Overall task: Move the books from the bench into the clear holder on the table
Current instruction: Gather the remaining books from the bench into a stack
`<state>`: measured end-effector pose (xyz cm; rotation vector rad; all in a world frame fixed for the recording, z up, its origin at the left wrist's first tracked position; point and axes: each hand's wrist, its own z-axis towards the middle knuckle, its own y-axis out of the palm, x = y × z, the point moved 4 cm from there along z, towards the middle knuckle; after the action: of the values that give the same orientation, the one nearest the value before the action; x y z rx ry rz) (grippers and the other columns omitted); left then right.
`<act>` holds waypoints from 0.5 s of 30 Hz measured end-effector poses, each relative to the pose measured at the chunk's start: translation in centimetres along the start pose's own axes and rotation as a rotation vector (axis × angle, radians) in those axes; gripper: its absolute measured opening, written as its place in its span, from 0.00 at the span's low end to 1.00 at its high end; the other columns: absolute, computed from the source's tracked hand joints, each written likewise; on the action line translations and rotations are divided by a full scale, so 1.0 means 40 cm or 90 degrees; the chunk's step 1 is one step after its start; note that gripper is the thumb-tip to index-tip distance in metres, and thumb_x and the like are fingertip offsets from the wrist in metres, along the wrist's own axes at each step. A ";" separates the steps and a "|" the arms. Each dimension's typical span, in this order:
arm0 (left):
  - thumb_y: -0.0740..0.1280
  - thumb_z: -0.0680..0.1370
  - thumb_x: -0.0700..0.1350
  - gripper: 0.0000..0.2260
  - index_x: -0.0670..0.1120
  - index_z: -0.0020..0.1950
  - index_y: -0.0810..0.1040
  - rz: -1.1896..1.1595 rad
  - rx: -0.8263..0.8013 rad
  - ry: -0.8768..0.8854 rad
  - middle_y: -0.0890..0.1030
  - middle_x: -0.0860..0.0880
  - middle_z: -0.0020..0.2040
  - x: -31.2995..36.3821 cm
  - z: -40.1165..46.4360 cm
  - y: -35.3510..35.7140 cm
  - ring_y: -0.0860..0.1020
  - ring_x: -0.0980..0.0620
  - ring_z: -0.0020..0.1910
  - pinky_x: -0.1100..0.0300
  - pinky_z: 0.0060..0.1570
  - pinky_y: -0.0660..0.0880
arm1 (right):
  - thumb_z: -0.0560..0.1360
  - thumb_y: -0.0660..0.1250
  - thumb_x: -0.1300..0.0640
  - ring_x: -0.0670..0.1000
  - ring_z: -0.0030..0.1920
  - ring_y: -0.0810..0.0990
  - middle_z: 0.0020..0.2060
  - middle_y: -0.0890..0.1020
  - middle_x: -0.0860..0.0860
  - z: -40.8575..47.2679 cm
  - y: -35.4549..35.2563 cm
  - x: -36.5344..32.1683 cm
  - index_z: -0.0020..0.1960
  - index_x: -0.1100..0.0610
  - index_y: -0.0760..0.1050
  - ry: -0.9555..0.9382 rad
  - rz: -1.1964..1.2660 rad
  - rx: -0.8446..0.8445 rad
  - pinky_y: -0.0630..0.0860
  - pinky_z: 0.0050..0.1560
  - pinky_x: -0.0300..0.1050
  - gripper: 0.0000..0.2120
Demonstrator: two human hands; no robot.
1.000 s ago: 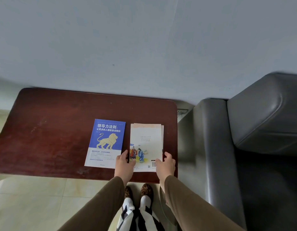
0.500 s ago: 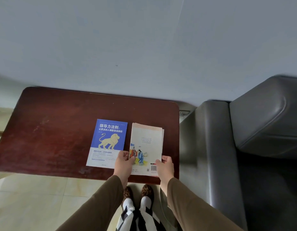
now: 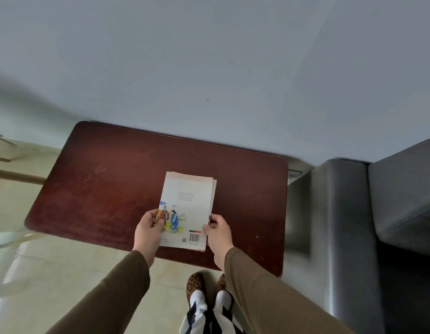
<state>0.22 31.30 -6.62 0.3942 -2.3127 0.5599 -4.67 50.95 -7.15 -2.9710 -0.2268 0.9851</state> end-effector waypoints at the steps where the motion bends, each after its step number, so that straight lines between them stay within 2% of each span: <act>1: 0.65 0.84 0.40 0.09 0.48 0.64 0.75 0.017 0.010 0.002 0.85 0.48 0.54 -0.003 0.019 -0.011 0.87 0.47 0.49 0.51 0.43 0.85 | 0.81 0.62 0.65 0.49 0.49 0.83 0.52 0.81 0.51 0.008 0.015 0.000 0.67 0.55 0.73 -0.001 -0.015 0.000 0.81 0.45 0.43 0.16; 4: 0.65 0.83 0.40 0.12 0.50 0.66 0.76 0.117 0.027 0.013 0.82 0.44 0.59 -0.020 0.077 -0.034 0.86 0.47 0.49 0.56 0.39 0.83 | 0.80 0.62 0.66 0.46 0.47 0.82 0.51 0.80 0.50 0.015 0.046 -0.006 0.69 0.51 0.71 -0.016 -0.077 0.006 0.78 0.39 0.36 0.20; 6: 0.65 0.83 0.40 0.16 0.51 0.69 0.76 0.164 0.021 0.014 0.79 0.43 0.62 -0.034 0.099 -0.037 0.86 0.47 0.49 0.57 0.40 0.83 | 0.79 0.62 0.67 0.48 0.50 0.81 0.54 0.78 0.50 0.017 0.053 -0.005 0.72 0.49 0.69 -0.038 -0.136 0.032 0.79 0.43 0.39 0.24; 10: 0.65 0.82 0.41 0.19 0.52 0.72 0.73 0.172 0.003 0.002 0.79 0.45 0.62 -0.057 0.103 -0.024 0.85 0.47 0.51 0.50 0.47 0.85 | 0.78 0.61 0.68 0.47 0.52 0.77 0.57 0.72 0.48 0.013 0.053 0.014 0.73 0.49 0.67 -0.059 -0.216 0.082 0.77 0.47 0.38 0.27; 12: 0.67 0.82 0.42 0.20 0.51 0.74 0.73 0.158 0.003 -0.001 0.78 0.45 0.62 -0.064 0.105 -0.021 0.85 0.47 0.52 0.49 0.49 0.85 | 0.79 0.61 0.67 0.47 0.54 0.76 0.60 0.70 0.48 0.012 0.056 0.027 0.74 0.51 0.68 -0.041 -0.208 0.079 0.76 0.49 0.37 0.26; 15: 0.68 0.82 0.42 0.19 0.49 0.72 0.74 0.115 -0.009 -0.035 0.80 0.44 0.62 -0.063 0.105 -0.017 0.86 0.46 0.51 0.48 0.50 0.85 | 0.80 0.62 0.65 0.46 0.53 0.76 0.62 0.70 0.48 0.013 0.068 0.037 0.73 0.50 0.69 -0.006 -0.131 0.069 0.76 0.46 0.35 0.24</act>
<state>-0.14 28.93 -10.96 0.1971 -2.4182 0.6273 -3.43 48.43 -8.60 -2.7774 -0.4525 0.9541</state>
